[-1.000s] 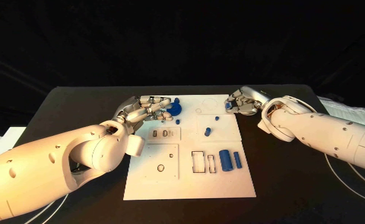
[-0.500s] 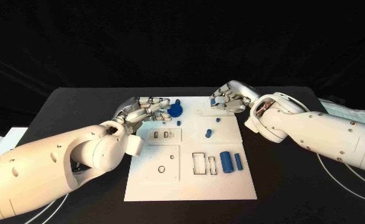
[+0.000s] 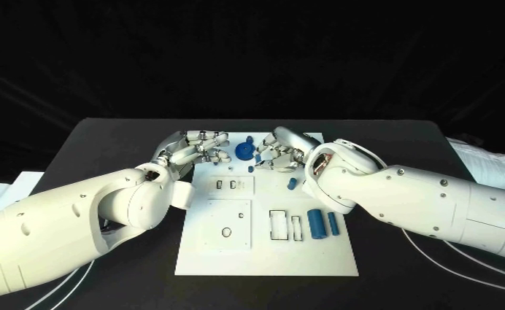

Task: Assemble the parts on the task board

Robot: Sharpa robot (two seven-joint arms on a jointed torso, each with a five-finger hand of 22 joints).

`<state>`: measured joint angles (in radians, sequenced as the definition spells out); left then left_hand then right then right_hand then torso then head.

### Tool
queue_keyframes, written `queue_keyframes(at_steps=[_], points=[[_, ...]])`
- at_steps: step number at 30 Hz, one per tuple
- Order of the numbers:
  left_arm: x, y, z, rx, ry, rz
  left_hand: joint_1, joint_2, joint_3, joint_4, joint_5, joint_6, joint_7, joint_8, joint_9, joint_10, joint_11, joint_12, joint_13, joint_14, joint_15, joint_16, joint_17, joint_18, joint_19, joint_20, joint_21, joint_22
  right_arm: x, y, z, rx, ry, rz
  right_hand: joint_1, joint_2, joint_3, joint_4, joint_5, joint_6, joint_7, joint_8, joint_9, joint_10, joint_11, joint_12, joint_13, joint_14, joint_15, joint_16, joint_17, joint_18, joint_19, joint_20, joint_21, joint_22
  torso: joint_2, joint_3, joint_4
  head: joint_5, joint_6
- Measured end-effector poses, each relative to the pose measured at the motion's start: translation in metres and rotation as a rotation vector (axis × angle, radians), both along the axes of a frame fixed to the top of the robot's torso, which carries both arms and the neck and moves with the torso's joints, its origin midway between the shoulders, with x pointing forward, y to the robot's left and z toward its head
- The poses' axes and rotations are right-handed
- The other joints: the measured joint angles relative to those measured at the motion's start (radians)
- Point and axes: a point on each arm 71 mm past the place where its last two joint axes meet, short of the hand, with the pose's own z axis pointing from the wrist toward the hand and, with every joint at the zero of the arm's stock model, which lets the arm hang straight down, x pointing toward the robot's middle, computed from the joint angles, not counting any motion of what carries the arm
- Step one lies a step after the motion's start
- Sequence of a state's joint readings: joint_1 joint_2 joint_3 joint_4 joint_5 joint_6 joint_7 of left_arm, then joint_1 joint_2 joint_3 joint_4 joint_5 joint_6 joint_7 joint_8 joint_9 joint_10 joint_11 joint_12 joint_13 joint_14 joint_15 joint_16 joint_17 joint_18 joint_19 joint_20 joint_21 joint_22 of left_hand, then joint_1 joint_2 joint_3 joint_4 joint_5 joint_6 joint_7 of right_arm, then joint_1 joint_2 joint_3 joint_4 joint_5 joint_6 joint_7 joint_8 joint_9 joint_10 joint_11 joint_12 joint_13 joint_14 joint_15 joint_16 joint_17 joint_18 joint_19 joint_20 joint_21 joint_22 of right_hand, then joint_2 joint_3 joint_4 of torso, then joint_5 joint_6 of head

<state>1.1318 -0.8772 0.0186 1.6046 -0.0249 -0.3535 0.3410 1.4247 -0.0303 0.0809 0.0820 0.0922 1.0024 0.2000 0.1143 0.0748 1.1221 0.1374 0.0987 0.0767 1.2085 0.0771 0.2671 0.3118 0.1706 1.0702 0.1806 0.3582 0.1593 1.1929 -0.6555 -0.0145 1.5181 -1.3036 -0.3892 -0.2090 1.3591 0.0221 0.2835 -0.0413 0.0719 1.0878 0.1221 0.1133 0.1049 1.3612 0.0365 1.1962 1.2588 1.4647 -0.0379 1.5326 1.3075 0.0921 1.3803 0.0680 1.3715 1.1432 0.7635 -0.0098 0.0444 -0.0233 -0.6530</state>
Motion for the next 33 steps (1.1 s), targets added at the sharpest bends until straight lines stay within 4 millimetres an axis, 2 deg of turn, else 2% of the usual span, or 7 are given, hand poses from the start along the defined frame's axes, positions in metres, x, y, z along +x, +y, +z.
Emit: queue_keyframes(at_steps=[7,10,13,33], points=[[0.001,0.001,0.0,-0.014,0.01,0.009,0.0,0.0,0.0,0.0,0.0,0.0,0.0,0.0,0.0,0.0,0.0,0.0,0.0,0.0,0.0,0.0,0.0,0.0,0.0,0.0,0.0,0.0,-0.008,0.021,-0.017,-0.038,0.024,0.007,-0.007,-0.007,0.0,0.0,0.0,-0.001,-0.001,-0.002,0.001,0.002,-0.002,0.0,-0.013,0.0,0.0,-0.001,0.0,0.0,0.0,0.0,0.0,-0.002,0.001,0.0007,0.0001,0.009,-0.007],[0.001,0.001,-0.001,-0.018,0.013,0.012,0.0,0.0,0.0,0.0,0.0,0.0,0.0,0.0,0.0,0.0,0.0,0.0,0.0,0.0,0.0,0.0,0.0,0.0,0.0,0.0,0.0,0.0,-0.01,0.029,-0.022,-0.048,0.028,0.015,-0.016,-0.013,0.003,0.003,0.023,-0.001,-0.001,-0.003,0.001,0.002,-0.002,-0.005,-0.026,0.0,0.0,-0.006,0.0,0.0,0.0,0.0,0.0,-0.002,0.001,0.0013,0.0001,0.01,-0.012],[0.001,0.001,-0.001,-0.021,0.015,0.012,0.0,0.0,0.0,0.0,0.0,0.0,0.0,0.0,0.0,0.0,0.0,0.0,0.0,0.0,0.0,0.0,0.0,0.0,0.0,0.0,0.0,0.0,-0.011,0.034,-0.024,-0.057,0.028,0.021,-0.021,-0.013,0.003,0.003,0.027,-0.001,-0.002,-0.006,0.002,0.002,-0.002,-0.006,-0.024,0.0,0.0,-0.006,0.0,0.0,0.0,0.0,0.0,-0.002,0.001,0.0013,0.0001,0.012,-0.017],[0.001,-0.003,-0.001,-0.03,0.021,0.007,0.0,0.0,0.0,0.0,0.0,0.0,0.0,0.0,0.0,0.0,0.0,0.0,0.0,-0.004,-0.004,0.0,0.001,0.0,0.0,0.0,0.0,0.0,-0.012,0.049,-0.033,-0.113,0.021,0.033,-0.03,-0.017,0.002,0.003,0.032,-0.004,-0.003,-0.001,0.001,0.003,-0.003,-0.008,-0.022,0.0,0.0,-0.006,0.001,0.0,0.0,0.0,0.0,-0.003,0.001,0.002,-0.0019,0.018,-0.034]])
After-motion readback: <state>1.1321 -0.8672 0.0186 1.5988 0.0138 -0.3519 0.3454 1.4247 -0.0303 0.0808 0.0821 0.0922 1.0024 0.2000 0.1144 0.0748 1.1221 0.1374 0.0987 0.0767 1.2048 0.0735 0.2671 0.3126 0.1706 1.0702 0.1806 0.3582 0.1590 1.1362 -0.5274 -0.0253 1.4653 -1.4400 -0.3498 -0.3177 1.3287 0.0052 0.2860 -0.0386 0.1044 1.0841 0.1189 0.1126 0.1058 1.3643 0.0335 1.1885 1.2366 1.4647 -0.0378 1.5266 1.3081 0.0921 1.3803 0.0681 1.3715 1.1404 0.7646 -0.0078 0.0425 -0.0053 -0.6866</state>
